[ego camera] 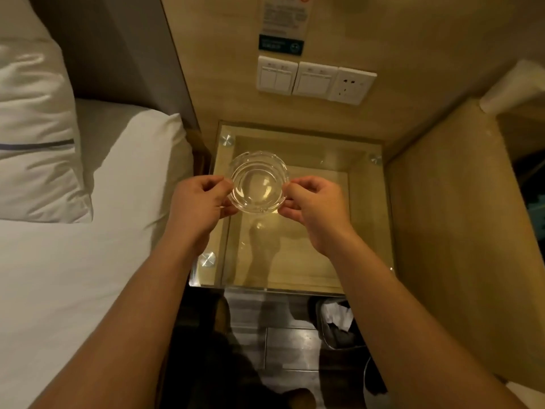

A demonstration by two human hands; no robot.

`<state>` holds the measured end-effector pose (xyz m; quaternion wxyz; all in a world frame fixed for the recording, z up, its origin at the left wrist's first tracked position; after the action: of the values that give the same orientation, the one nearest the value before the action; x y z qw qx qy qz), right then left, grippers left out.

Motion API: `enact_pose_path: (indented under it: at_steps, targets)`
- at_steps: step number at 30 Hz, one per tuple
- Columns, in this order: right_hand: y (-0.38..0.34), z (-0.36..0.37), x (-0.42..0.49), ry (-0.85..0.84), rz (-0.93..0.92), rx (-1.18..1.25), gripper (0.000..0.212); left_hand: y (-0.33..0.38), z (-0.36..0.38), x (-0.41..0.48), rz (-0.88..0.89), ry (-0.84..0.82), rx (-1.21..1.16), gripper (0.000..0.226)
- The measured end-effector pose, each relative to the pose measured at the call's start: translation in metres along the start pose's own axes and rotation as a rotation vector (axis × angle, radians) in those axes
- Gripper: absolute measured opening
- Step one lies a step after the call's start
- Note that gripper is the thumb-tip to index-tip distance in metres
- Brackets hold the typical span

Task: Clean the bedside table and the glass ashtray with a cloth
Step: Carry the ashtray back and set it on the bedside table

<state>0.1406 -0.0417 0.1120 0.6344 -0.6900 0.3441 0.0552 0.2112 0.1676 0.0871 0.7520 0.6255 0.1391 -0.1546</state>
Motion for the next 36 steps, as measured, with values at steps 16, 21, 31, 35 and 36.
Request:
enact_pose_path:
  at_steps: [16,21,31,35,36]
  targets:
    - [-0.007,0.078,0.186,0.12,0.096,-0.161,0.011,0.012,0.015,0.193,0.095,-0.049,0.75,0.03]
    - [0.002,0.099,0.228,0.173,0.138,-0.208,0.02,-0.011,0.014,0.239,0.032,-0.075,0.768,0.032]
    - [0.023,0.109,0.265,0.238,0.163,-0.272,0.007,-0.026,0.015,0.272,0.088,-0.076,0.846,0.024]
    - [0.023,0.109,0.264,0.262,0.156,-0.292,0.007,-0.029,0.017,0.277,0.082,-0.112,0.864,0.023]
    - [0.023,0.109,0.264,0.268,0.153,-0.293,0.008,-0.03,0.017,0.279,0.078,-0.113,0.862,0.023]
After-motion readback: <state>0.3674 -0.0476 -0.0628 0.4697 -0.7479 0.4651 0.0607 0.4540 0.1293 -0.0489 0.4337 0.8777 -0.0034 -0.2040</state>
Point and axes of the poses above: each hand's wrist, its own x-axis towards the middle knuckle, its own z-axis out of the palm, y = z × x, the point moved 7 cm from there along x, towards the middle knuckle, and after that the axes turned 13 degrees about -x, right-handed, at the moved point
